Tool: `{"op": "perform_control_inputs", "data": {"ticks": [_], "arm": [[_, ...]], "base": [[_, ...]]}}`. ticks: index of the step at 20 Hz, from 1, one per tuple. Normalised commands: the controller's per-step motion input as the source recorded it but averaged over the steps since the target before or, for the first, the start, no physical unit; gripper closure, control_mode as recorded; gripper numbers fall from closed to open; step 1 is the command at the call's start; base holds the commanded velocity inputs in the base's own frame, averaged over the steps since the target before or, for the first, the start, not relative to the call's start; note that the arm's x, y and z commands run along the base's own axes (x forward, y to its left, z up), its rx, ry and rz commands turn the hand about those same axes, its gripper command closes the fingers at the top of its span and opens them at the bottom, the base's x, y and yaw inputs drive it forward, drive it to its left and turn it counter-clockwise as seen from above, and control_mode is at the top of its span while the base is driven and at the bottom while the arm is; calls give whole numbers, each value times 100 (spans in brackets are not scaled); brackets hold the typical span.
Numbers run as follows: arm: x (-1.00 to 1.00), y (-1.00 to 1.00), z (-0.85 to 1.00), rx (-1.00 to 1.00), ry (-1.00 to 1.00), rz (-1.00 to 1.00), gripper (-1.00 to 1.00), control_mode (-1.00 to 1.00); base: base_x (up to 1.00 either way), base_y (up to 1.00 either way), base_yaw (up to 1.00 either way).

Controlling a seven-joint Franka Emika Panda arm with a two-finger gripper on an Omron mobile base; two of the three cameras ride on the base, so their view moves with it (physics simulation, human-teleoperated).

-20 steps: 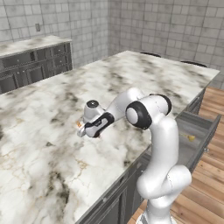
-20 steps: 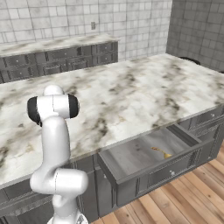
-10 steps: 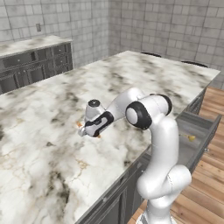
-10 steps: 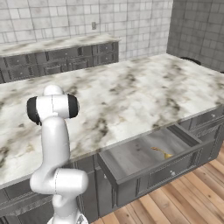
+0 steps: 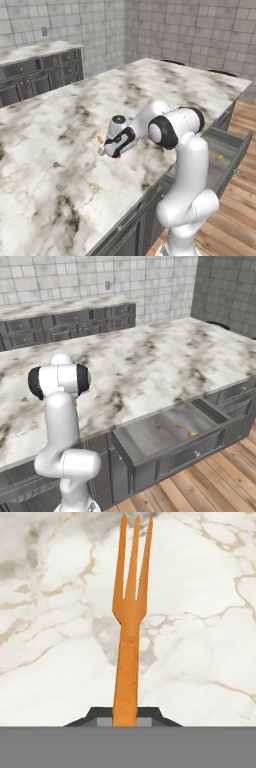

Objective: Organize the utensils by type. Pick up the wooden spoons from the counter and place them in the open cabinet. Then pick up the metallic utensils from the counter and place them in the open drawer.

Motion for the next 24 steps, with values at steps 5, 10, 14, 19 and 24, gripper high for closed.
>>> {"op": "perform_control_inputs", "data": {"ticks": [5,10,14,19,24], "arm": [[-64,-31,93,5,-3,-7,100,-100],[-58,-73,100,3,0,-3,100,-100],[-44,-96,100,0,0,-16,100,-100],[-57,-100,99,0,1,-38,100,-100],[-42,-94,75,0,1,-48,100,-100]], "base": [[0,0,0],[0,0,0],[0,0,0],[0,0,0],[0,0,0]]}}
